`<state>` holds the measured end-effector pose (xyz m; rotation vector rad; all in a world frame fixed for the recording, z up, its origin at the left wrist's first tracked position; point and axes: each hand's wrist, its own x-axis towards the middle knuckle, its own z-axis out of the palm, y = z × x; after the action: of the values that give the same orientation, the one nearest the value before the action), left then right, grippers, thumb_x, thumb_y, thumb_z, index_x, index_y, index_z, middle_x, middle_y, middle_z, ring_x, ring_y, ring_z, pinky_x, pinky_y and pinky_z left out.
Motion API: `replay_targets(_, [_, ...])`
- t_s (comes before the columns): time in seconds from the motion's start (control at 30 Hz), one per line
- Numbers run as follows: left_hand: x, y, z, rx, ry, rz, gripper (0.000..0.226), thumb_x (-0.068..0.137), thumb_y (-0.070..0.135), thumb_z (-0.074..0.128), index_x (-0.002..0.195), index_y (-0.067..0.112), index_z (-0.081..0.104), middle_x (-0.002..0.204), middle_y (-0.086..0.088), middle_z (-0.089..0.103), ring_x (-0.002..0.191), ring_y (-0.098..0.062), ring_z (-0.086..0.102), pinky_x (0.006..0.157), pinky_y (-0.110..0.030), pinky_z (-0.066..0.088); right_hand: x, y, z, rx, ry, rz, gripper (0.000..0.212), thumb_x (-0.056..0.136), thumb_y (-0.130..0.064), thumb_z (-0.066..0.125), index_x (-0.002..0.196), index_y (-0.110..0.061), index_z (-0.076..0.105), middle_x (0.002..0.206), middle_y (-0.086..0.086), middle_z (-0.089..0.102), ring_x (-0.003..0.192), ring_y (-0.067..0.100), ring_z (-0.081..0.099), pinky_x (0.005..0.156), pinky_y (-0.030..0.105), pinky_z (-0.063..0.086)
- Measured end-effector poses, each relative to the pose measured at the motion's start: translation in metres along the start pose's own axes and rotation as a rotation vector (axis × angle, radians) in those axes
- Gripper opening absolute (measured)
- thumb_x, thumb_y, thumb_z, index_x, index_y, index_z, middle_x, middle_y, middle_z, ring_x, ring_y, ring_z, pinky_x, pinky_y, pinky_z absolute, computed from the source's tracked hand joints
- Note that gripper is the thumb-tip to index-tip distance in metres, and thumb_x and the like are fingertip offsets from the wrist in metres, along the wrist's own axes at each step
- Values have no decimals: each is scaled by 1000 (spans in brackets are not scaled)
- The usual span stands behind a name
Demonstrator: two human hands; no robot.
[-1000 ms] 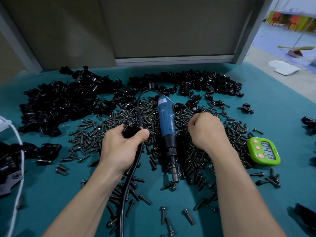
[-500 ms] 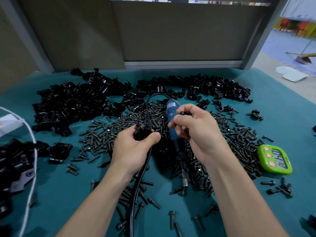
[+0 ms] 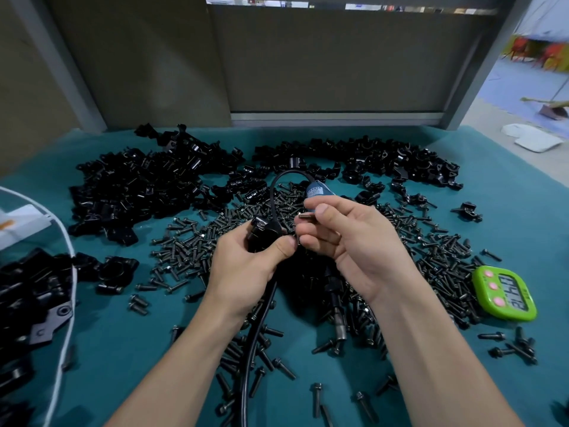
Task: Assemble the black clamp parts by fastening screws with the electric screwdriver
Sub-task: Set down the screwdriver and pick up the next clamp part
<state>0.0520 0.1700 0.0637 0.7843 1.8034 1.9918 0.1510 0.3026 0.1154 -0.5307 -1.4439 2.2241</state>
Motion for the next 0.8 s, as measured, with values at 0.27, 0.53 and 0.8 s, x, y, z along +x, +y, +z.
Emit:
replay_targets(0.27, [-2,6,0,-167,-152,92,25,71,33,85,80,15,69,64,7,61,51,-5,51,48,-15,41,-3,-1,2,-142,-13,-16,26,69,-37,78,69,-12,72,53,3,57,39,8,40,42,18,35])
replay_targets(0.53, [-4,10,-1,-212,-182,122,18,75,26,84,90,20,76,71,12,70,58,0,61,53,-10,46,-4,-5,-4,-110,-114,-26,10,72,-22,79,78,-15,81,68,8,69,53,10,59,53,19,49])
replay_targets(0.8, [-2,7,-2,-283,-106,8,26,66,34,88,87,22,80,76,1,69,54,-7,49,47,-19,40,-4,-4,-5,-128,-112,-78,15,77,-4,77,91,-8,76,78,14,76,59,13,69,56,20,54])
